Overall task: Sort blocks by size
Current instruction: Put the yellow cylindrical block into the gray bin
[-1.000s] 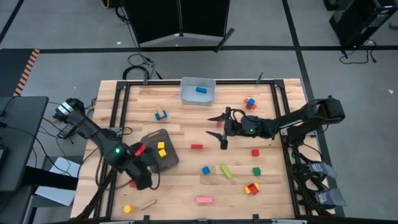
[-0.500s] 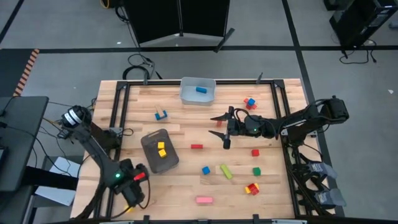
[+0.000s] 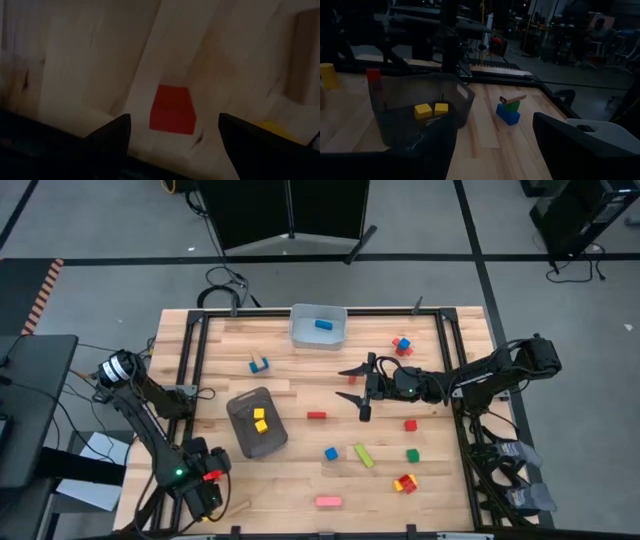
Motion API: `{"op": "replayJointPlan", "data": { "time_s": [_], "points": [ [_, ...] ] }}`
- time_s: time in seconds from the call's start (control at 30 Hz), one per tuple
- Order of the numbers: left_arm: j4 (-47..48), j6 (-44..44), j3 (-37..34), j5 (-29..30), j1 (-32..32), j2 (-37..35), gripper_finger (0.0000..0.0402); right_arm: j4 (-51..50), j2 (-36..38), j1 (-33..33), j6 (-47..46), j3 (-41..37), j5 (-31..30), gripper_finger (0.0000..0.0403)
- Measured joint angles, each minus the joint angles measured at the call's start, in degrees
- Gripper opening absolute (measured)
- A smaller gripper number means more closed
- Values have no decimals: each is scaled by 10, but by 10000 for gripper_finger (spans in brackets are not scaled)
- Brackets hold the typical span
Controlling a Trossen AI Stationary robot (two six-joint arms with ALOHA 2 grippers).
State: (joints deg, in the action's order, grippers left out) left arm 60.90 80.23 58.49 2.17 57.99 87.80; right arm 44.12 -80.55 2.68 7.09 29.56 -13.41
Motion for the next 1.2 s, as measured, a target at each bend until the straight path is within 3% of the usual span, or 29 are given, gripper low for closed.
{"op": "replayJointPlan", "data": {
  "time_s": [0.43,0.57,0.7,0.83,1.0,1.2],
  "points": [
    [-44,13,-39,-7,3,-1,309,-1,0,0,0,0,0,270],
    [23,33,7,-55,6,-1,309,-2,0,0,1,0,0,269],
    [60,59,86,-24,24,-2,309,-10,0,0,2,0,0,270],
    [-13,86,115,-7,37,15,298,-24,0,-2,2,0,-6,268],
    [-135,88,116,-65,40,91,272,-40,0,-3,5,0,-11,268],
    [-81,90,177,-63,41,144,267,-41,0,-7,5,0,-11,268]
  ]
}}
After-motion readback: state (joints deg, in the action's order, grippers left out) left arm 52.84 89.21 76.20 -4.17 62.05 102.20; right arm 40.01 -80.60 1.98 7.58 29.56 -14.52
